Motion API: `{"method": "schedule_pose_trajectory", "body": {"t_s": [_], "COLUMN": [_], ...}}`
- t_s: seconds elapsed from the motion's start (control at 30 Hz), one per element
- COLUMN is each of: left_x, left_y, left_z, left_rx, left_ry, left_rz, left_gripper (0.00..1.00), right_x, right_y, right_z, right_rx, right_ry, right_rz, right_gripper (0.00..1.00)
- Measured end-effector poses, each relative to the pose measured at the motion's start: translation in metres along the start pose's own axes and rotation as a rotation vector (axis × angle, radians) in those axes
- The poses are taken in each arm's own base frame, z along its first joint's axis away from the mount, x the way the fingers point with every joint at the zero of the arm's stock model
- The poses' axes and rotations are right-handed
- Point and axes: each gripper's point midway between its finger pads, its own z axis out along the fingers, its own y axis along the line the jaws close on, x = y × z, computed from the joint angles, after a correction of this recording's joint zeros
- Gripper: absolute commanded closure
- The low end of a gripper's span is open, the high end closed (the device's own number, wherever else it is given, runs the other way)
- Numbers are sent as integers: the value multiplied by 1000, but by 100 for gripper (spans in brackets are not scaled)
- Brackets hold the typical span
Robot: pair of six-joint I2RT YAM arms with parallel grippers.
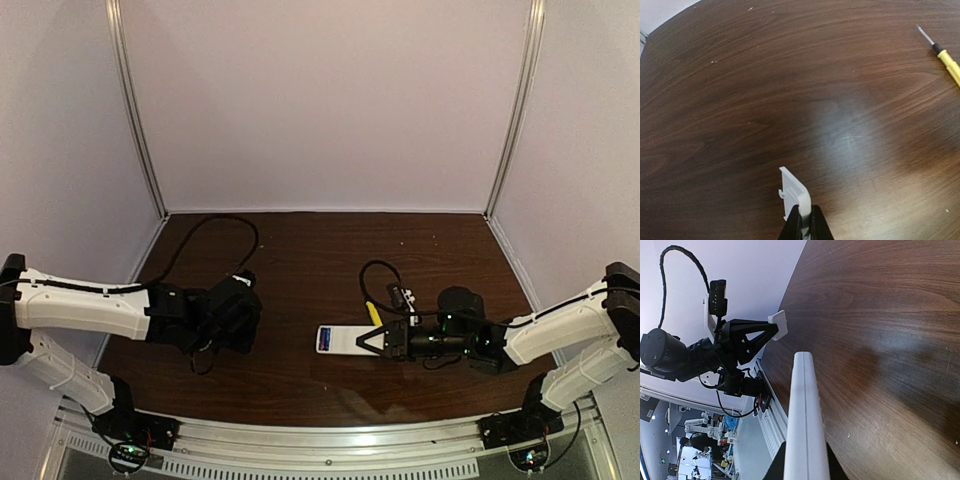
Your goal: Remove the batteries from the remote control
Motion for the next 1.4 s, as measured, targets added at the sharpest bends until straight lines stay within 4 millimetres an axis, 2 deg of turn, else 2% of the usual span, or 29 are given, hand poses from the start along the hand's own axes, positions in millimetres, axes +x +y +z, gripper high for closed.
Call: {"method": "schedule_pose_trajectory", "body": {"t_s": [0.53, 0.83, 1.0, 1.17, 1.4], "left_x": [31, 41, 37, 34, 41], "left_y": [71, 80, 83, 83, 81], "left_z": [47, 64, 69, 75, 83], "left_rx": [-310, -348, -350, -347, -322], "left_ry": [175, 234, 231, 226, 260], "left_rz": [30, 42, 33, 31, 26], "left_gripper": [99, 98, 97, 86, 63], "right_x": [1, -1, -1, -1, -1], "right_y": [-17, -16, -15, -15, -15], "right_z": [12, 13, 13, 13, 13], "right_rx": [57, 49, 47, 47, 46], "right_ry": [10, 5, 4, 3, 4], "right_rz": [29, 40, 40, 40, 42], "right_gripper": [100, 100, 100, 100, 100]}}
